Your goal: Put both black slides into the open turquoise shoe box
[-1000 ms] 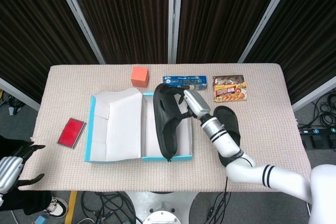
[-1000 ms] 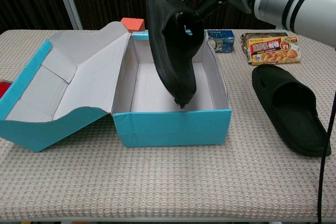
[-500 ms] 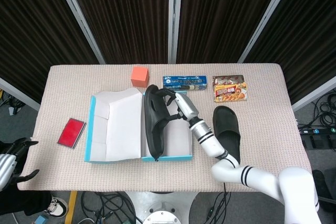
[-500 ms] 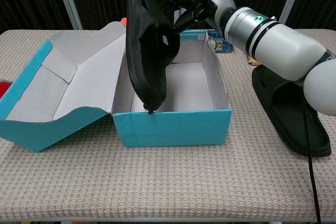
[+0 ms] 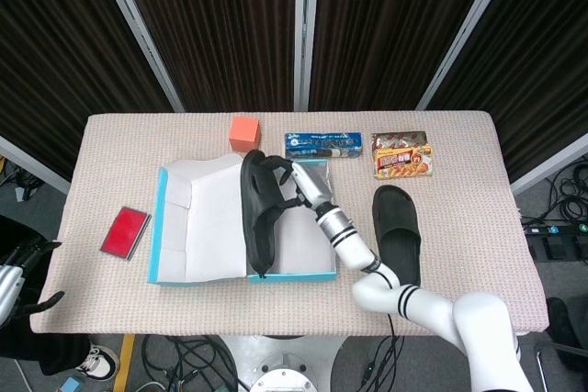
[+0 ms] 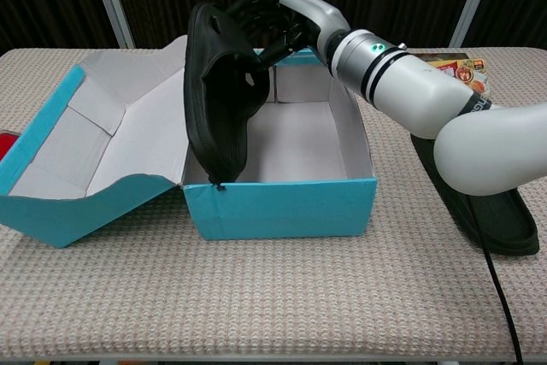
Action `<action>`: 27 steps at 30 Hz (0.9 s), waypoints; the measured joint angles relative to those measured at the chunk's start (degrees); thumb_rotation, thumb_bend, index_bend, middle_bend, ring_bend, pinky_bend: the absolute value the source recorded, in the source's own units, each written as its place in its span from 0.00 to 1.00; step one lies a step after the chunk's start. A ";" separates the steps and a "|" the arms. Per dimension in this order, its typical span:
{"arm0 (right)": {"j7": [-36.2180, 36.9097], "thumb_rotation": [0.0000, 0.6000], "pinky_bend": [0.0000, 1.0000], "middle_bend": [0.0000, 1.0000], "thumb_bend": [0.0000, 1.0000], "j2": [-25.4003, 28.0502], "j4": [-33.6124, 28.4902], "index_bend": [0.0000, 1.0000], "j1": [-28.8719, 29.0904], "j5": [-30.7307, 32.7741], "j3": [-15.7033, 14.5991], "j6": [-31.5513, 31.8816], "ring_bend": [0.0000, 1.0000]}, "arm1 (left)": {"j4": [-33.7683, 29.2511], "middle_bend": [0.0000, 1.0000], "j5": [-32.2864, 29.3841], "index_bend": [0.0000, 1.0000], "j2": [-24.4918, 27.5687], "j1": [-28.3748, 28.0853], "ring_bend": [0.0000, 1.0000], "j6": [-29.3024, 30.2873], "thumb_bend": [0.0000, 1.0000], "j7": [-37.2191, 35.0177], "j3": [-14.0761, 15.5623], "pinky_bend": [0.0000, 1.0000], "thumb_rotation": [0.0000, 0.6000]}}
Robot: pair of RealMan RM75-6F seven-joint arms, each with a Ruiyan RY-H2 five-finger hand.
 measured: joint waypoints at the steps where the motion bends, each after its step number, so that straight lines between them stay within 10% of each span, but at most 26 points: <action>1: -0.01 1.00 0.44 0.48 0.17 -0.37 0.64 0.29 0.19 -0.20 -0.15 -0.09 0.40 | 0.16 0.21 -0.01 0.20 -0.05 0.03 0.10 0.01 0.19 -0.11 0.00 0.25 1.00; 27: -8.47 1.00 0.44 0.47 0.21 -2.74 6.16 0.29 1.00 1.79 -0.99 -4.80 0.40 | 2.40 0.21 0.99 0.20 -0.46 0.38 0.10 -0.33 0.19 -4.42 0.96 0.25 1.00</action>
